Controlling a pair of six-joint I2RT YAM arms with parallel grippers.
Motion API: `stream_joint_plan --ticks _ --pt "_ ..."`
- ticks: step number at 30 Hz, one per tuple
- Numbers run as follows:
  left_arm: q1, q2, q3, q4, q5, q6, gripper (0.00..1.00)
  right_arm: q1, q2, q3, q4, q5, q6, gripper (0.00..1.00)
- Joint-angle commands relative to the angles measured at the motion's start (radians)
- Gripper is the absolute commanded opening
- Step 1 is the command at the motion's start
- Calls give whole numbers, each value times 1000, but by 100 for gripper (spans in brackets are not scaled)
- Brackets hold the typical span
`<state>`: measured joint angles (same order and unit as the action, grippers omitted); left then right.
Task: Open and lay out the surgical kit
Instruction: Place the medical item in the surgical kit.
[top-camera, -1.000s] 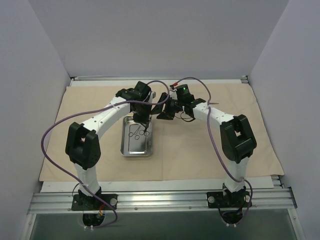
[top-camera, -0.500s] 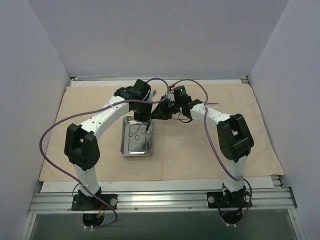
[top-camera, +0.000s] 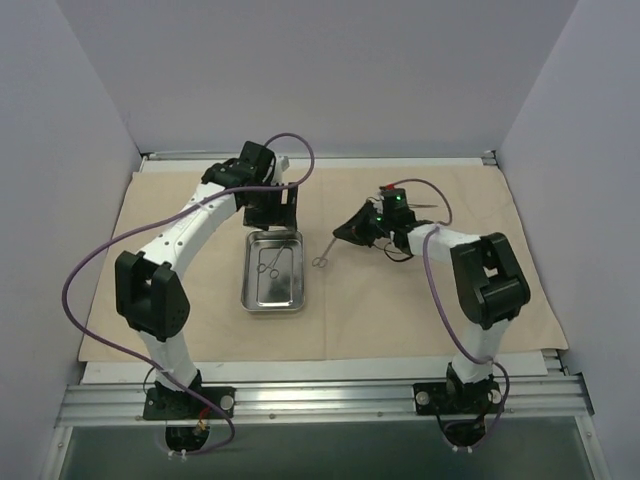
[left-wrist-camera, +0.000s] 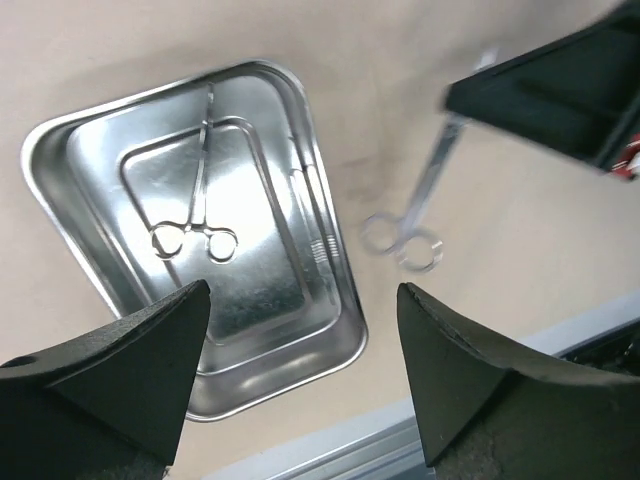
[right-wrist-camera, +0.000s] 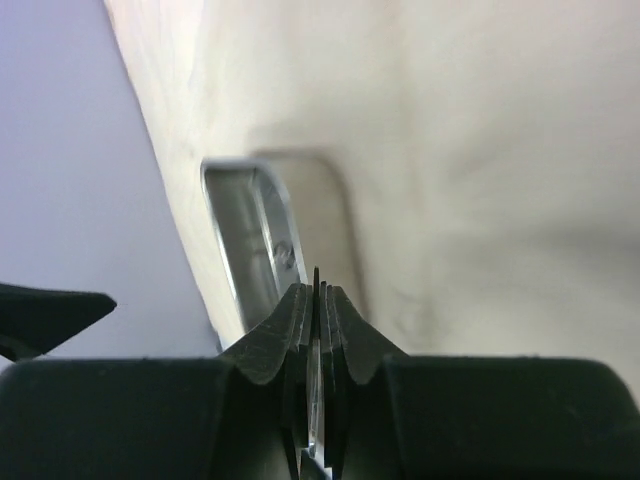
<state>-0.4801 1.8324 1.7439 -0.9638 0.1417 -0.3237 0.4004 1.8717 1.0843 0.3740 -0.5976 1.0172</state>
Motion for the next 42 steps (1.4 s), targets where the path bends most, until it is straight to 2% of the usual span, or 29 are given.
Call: stream_joint_plan --ticks 1,4,8,13,19,24,31,42 --pt "60 -85 -61 59 35 46 84 -121 -160 -101 178 136 44 0" --pt "78 -105 -139 98 87 54 82 -231 -218 -224 297 189 72 0" --pt "83 -137 -217 143 128 58 80 -354 -186 -314 486 205 139 0" --pt "104 -128 -250 154 153 63 79 -462 -120 -368 637 228 205 0" --pt "133 -116 -259 171 176 69 78 -566 -22 -373 733 213 215 0" --pt "147 -102 -253 169 183 72 77 -610 52 -325 758 173 184 0" --pt "155 -56 -209 158 199 72 76 -612 139 -288 789 167 184 0" --pt "164 -44 -201 148 193 72 75 -620 142 -337 775 214 182 0"
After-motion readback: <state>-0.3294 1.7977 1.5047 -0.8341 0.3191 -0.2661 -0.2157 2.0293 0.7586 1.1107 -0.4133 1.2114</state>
